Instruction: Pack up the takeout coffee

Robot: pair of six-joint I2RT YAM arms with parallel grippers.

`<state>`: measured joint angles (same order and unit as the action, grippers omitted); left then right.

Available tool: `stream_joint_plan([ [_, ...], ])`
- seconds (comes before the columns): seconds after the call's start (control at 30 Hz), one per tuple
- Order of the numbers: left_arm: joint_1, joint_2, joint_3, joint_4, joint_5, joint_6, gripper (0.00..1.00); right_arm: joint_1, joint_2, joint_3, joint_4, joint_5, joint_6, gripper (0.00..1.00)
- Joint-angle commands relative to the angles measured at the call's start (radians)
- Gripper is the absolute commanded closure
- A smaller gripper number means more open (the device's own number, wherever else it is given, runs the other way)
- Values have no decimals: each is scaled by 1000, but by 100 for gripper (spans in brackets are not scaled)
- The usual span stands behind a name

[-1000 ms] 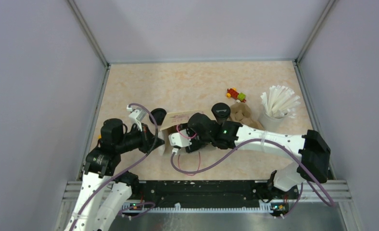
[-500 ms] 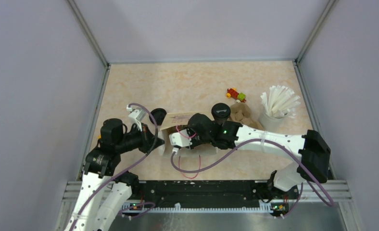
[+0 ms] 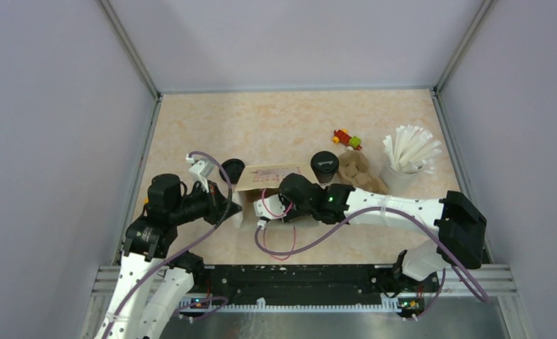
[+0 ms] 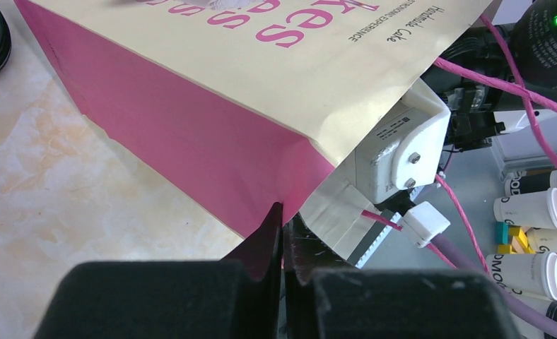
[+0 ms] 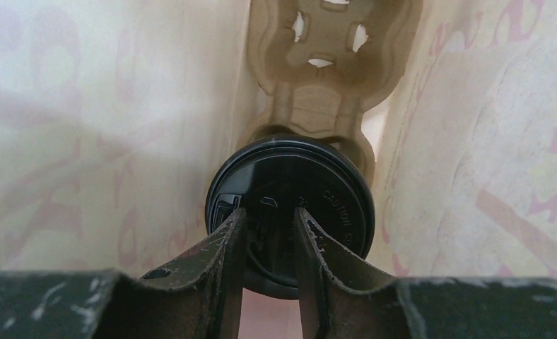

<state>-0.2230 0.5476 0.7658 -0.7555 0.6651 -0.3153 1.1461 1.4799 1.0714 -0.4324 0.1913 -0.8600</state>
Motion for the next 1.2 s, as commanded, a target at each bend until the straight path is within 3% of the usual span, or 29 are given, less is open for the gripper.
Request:
stream_joint_plan([
  [0.0,3,-6,37,23,24,10,97,-19,-18,-25,73,56,15,70],
  [0.3,4,4,46,24,26,15,97,-36,-25,-23,102,55,21,70],
  [0.57,4,21,59,20,12,23,96,-28,-61,60,18,-51,38,62],
  [1.17,4,80,133,9,1,-4,97,-24,-124,184,-108,-124,86,59],
])
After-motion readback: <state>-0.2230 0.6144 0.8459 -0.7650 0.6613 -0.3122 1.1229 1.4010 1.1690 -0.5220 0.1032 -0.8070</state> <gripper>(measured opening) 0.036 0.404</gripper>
